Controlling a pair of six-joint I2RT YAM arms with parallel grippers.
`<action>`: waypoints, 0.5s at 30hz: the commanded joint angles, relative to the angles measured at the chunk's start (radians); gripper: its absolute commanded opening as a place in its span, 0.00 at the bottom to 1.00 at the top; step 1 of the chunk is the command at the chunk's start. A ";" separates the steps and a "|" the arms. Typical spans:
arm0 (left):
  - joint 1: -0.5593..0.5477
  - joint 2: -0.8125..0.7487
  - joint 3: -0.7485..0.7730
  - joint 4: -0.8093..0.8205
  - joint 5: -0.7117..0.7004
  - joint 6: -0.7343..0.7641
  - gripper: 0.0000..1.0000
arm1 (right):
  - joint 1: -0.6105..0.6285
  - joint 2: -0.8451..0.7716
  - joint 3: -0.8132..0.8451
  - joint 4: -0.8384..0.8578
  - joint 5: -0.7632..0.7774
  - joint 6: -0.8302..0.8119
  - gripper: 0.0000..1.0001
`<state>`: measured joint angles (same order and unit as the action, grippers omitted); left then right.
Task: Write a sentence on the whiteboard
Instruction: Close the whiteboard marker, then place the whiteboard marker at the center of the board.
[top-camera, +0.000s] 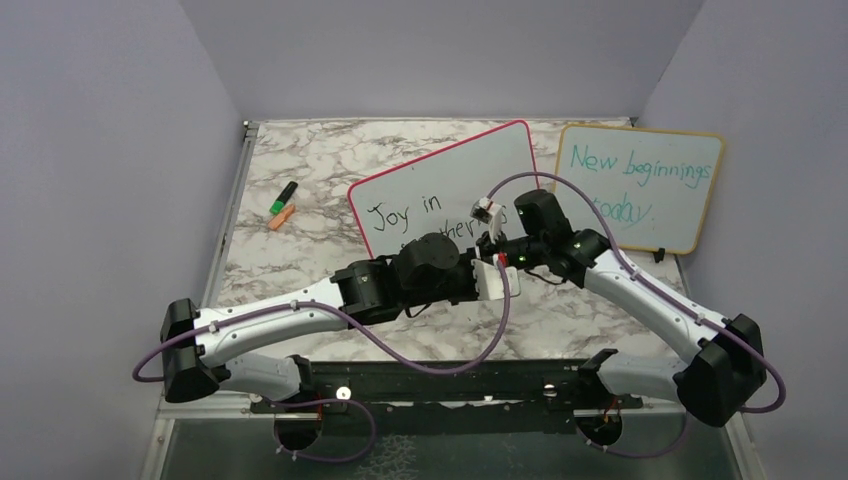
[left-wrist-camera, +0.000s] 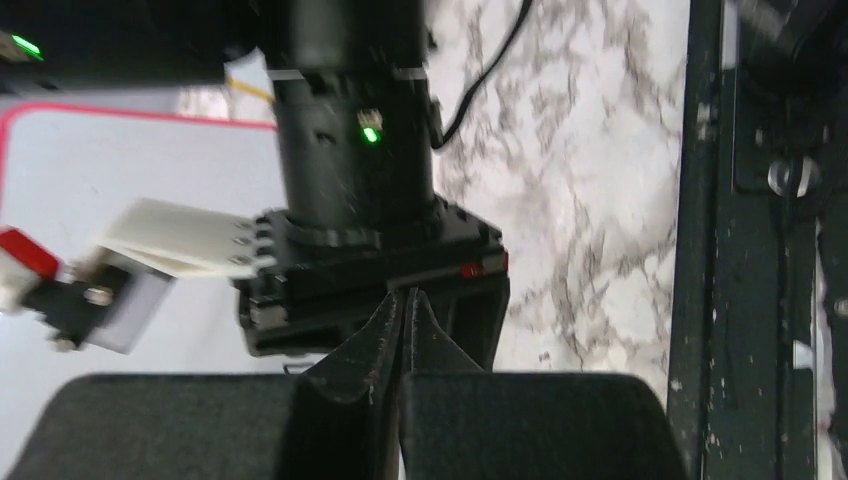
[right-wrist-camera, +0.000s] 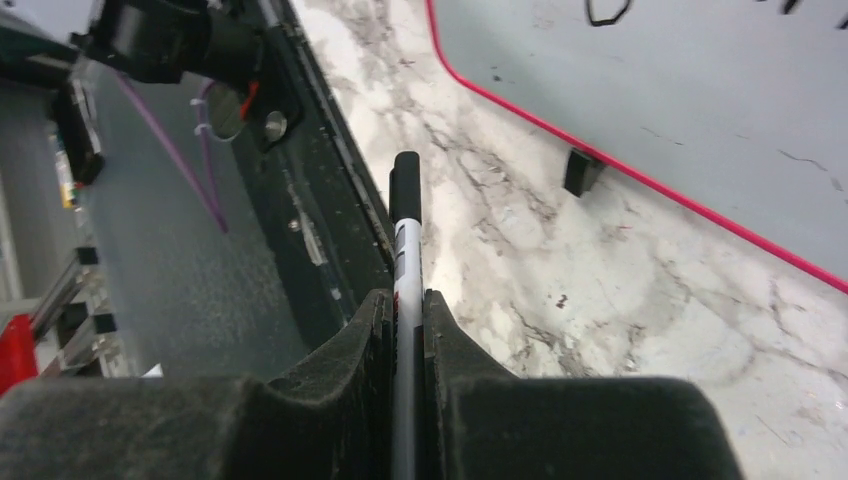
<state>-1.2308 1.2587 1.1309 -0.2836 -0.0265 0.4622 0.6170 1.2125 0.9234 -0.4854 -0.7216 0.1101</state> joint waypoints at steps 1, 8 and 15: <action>-0.003 -0.067 0.026 0.116 0.009 -0.007 0.00 | 0.012 -0.046 -0.017 0.018 0.108 -0.001 0.00; 0.026 -0.190 -0.055 -0.038 -0.102 -0.002 0.30 | 0.010 -0.097 -0.048 0.025 0.146 -0.005 0.01; 0.177 -0.287 -0.130 -0.053 0.009 -0.096 0.57 | 0.003 -0.123 -0.095 0.072 0.163 -0.005 0.01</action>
<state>-1.1412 1.0050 1.0386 -0.3172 -0.0837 0.4404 0.6224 1.1126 0.8524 -0.4614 -0.5957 0.1116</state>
